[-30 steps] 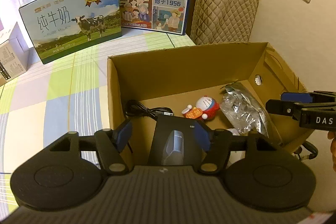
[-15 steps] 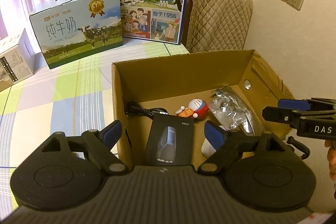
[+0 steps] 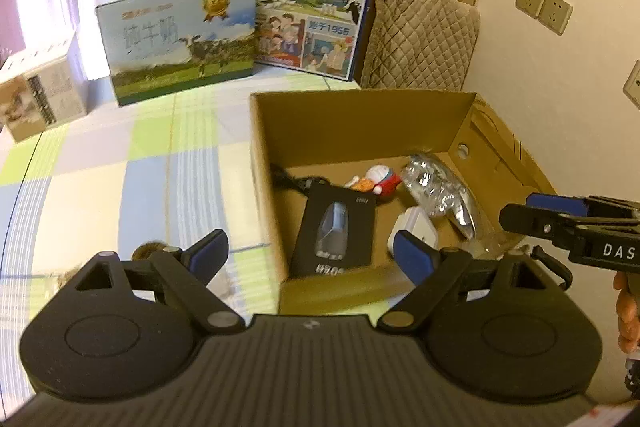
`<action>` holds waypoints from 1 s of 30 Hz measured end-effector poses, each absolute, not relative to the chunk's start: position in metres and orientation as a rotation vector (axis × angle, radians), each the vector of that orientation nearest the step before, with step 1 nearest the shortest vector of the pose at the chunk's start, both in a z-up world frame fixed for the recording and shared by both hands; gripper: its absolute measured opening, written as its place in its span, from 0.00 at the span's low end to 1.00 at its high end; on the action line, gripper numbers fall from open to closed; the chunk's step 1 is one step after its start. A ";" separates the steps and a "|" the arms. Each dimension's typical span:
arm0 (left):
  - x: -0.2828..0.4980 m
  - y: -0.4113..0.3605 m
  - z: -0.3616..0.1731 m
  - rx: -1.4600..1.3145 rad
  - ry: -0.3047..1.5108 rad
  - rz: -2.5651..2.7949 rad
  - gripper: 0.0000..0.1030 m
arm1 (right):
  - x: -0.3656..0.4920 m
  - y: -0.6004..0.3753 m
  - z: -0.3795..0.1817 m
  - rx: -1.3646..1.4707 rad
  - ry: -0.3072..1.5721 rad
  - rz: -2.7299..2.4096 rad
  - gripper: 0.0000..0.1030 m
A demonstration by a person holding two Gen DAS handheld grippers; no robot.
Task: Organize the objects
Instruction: 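Withdraw both grippers from the cardboard box back over the table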
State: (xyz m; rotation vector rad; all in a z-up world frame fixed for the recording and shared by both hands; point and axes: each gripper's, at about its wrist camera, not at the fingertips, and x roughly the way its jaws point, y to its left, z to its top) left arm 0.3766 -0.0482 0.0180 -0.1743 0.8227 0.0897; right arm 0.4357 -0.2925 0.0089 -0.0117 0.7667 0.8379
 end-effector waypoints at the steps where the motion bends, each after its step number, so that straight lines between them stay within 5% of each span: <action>1: 0.371 -0.044 0.019 -0.185 0.823 0.087 0.85 | 0.431 -0.291 0.009 -0.013 0.768 0.841 0.57; 30: 0.252 0.076 -0.009 -0.278 0.898 0.163 0.92 | 0.314 -0.195 -0.022 -0.064 0.879 0.888 0.58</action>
